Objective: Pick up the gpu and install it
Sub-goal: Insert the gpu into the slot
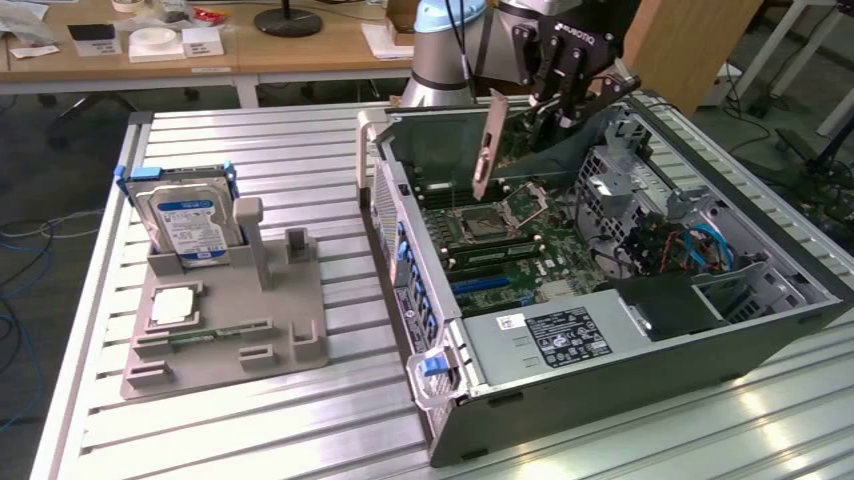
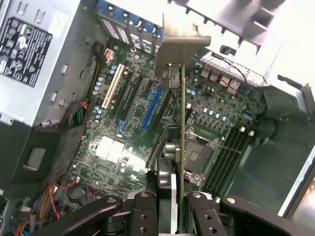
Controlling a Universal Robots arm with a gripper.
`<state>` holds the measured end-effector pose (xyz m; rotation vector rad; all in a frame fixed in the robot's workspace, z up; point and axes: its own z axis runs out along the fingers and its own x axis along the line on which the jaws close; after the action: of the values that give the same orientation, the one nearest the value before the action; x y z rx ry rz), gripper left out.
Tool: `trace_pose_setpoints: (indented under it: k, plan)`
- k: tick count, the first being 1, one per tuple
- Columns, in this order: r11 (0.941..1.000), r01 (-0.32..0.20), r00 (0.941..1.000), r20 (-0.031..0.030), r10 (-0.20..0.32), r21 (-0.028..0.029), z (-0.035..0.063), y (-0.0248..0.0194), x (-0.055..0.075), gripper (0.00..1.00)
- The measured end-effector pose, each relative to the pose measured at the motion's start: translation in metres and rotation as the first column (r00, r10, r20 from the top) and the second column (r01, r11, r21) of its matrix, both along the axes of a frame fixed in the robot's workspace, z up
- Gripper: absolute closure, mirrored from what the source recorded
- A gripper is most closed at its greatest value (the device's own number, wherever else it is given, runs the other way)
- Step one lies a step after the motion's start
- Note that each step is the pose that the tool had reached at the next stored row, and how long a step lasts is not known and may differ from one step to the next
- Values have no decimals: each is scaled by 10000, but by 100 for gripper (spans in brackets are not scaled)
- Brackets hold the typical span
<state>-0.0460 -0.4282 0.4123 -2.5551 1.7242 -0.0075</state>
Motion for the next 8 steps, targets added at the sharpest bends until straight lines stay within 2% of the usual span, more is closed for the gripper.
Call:
trace_pose_setpoints:
  k: [4,8]
  plan:
    - [9973,731,9973,1,-731,0,-21,0,0,72]
    - [9894,1451,9894,1,-1451,0,-43,0,0,72]
